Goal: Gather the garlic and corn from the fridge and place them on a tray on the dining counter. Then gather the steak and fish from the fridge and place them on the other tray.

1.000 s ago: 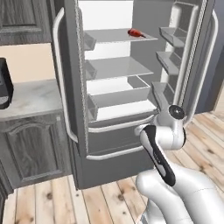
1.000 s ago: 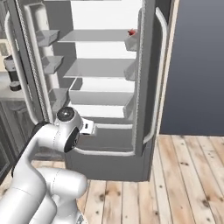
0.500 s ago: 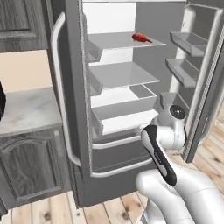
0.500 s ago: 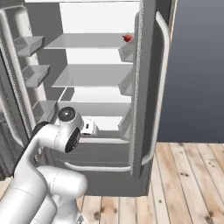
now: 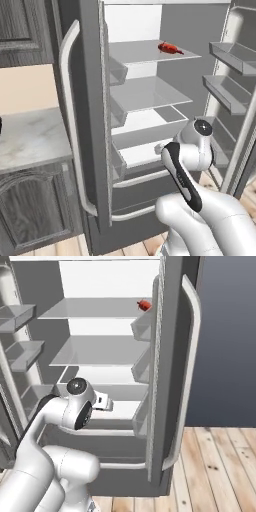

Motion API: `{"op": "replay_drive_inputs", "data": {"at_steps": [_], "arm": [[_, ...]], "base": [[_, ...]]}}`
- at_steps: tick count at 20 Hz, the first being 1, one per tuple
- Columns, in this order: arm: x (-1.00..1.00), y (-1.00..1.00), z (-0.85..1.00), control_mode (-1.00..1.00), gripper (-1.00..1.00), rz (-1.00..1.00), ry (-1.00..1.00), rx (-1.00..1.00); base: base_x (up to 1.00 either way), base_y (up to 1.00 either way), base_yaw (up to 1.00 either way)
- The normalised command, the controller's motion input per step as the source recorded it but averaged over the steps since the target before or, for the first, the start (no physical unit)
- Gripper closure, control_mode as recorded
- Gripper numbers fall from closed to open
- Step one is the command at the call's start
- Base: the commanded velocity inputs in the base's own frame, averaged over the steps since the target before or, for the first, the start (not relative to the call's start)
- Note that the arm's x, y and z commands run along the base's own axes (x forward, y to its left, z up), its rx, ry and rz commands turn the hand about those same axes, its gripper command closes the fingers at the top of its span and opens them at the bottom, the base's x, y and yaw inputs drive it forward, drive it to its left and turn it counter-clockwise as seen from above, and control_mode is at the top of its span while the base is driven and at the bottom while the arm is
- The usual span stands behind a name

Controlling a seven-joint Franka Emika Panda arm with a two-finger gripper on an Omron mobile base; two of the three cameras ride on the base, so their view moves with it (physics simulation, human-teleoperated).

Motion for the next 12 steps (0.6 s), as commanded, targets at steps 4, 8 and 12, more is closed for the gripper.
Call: {"op": "replay_drive_inputs", "data": {"at_steps": [4,8,12], "arm": [[0.00,0.00,0.00,1.00,-1.00,0.00,0.00,0.00],[0.00,0.00,0.00,1.00,-1.00,0.00,0.00,0.00],[0.00,0.00,0.00,1.00,-1.00,0.00,0.00,0.00]], "base": [[0.42,-0.29,0.00],[0.41,-0.26,0.00],[0.48,-0.08,0.00]]}}
